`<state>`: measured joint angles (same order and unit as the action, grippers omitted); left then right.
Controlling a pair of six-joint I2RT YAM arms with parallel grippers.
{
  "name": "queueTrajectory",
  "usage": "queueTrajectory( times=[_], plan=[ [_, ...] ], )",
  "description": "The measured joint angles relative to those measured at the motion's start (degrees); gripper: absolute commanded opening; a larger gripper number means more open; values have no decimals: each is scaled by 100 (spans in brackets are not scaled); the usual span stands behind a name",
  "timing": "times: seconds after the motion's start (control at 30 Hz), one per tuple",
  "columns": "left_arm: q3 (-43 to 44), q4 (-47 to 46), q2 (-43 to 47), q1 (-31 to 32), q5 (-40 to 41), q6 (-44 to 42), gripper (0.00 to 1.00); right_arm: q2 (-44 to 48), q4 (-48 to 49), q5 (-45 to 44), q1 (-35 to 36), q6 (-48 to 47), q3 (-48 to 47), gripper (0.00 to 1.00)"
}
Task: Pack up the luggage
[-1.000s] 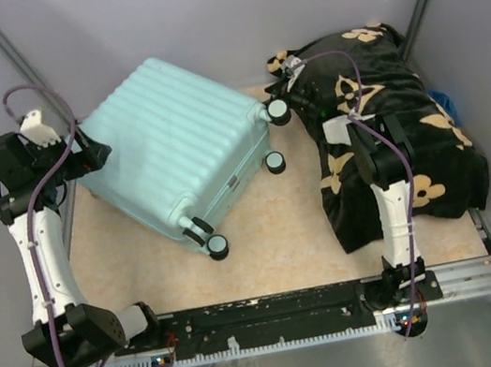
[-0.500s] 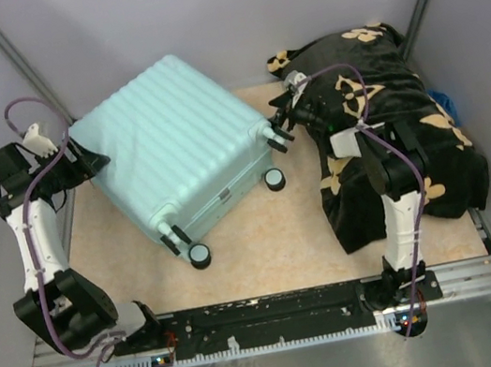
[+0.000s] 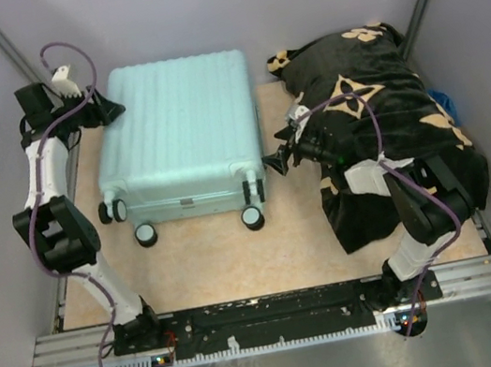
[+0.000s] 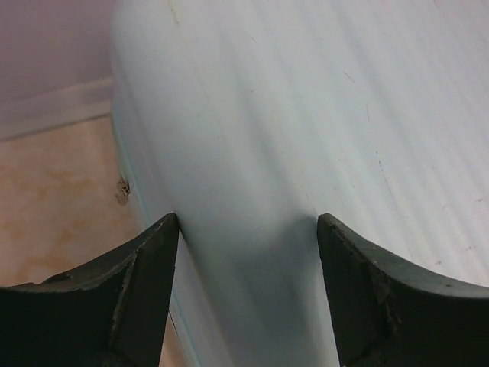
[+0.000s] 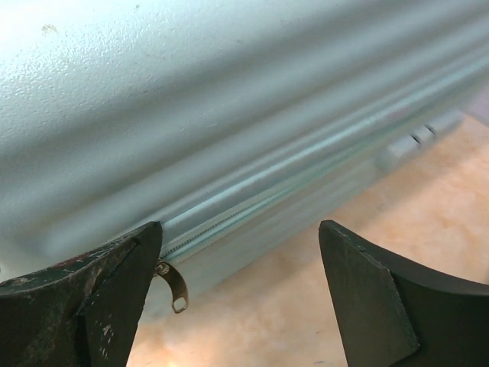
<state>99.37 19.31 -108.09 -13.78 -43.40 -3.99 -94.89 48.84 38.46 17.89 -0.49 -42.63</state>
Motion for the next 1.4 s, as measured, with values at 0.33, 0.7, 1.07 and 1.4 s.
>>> queueTrajectory(
  times=[0.33, 0.7, 1.07, 1.4],
  plan=[
    [1834, -7, -1241, 667, 212, -662, 77, 730, -660, -4, 1285, -37, 413, 85],
    [330, 734, 625, 892, 466, -1620, 84, 1405, -1569, 977, 824, 166, 474, 77],
    [-1373, 1095, 2914, 1086, 111, -2188, 83, 610, -713, 1694, 608, 549, 909, 56],
    [-1698, 1427, 2975, 1110, 140, -2225, 82, 321, 260, 907, 1290, 627, 1003, 44]
  ],
)
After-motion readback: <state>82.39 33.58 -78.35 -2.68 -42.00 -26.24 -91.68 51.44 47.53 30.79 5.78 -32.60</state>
